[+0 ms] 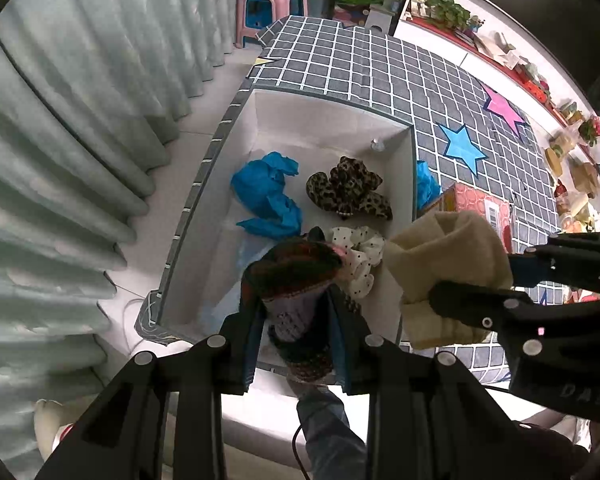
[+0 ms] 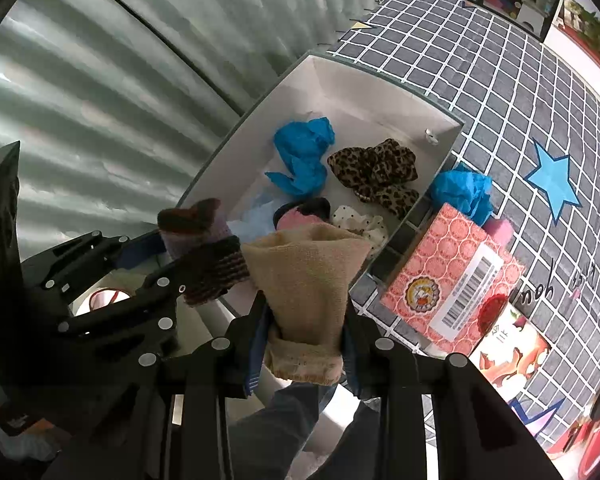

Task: Organize soft objects
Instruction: 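Carry the knit item and burlap pouch over the white box with both tools, then lower the knit item and burlap pouch into the white box with both tools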

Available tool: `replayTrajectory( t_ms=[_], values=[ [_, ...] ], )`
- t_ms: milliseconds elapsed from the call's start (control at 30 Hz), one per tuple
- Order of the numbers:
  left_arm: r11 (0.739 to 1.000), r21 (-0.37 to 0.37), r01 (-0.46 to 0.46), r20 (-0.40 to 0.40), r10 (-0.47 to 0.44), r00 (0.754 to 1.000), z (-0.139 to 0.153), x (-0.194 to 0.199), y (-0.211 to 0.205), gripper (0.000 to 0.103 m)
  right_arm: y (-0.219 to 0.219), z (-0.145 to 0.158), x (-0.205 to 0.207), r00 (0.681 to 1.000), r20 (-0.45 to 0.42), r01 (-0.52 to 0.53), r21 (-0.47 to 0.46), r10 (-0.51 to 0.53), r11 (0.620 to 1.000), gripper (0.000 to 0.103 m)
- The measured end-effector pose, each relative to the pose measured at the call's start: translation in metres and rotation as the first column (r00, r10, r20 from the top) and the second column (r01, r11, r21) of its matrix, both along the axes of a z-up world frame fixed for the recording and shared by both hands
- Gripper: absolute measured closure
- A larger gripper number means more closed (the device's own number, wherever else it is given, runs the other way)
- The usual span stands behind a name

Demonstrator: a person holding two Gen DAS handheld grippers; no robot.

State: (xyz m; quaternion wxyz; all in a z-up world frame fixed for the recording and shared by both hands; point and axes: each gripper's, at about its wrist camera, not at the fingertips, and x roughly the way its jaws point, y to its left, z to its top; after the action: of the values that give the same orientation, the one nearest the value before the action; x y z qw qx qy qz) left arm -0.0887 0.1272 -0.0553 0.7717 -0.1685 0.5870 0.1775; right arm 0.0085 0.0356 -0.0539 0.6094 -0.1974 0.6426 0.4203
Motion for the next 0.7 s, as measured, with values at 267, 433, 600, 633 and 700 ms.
replayTrajectory(
  t_ms=[267,433,600,633,700],
  values=[
    [1.000,-0.003,-0.005,-0.003,0.005,1.000,-0.001,0.008,0.004,0.070,0.003,0.004,0.010,1.000,0.002,0.007,0.012,-0.007,1.000,0.069],
    [1.000,-0.004,-0.010,-0.007,0.010,1.000,-0.003,0.014,0.006,0.070,0.007,0.004,0.015,1.000,-0.003,0.008,0.012,-0.008,1.000,0.069],
    [1.000,-0.008,-0.020,-0.015,0.019,1.000,-0.006,0.018,0.010,0.070,0.008,0.003,0.018,1.000,-0.005,0.008,0.014,-0.008,1.000,0.069],
    [1.000,-0.008,-0.021,-0.017,0.021,1.000,-0.006,0.019,0.010,0.070,0.008,0.003,0.018,1.000,-0.005,0.008,0.015,-0.008,1.000,0.069],
    [1.000,-0.007,-0.023,-0.021,0.023,1.000,-0.007,0.021,0.012,0.070,0.009,0.003,0.020,1.000,-0.008,0.007,0.016,-0.007,1.000,0.069]
  ],
)
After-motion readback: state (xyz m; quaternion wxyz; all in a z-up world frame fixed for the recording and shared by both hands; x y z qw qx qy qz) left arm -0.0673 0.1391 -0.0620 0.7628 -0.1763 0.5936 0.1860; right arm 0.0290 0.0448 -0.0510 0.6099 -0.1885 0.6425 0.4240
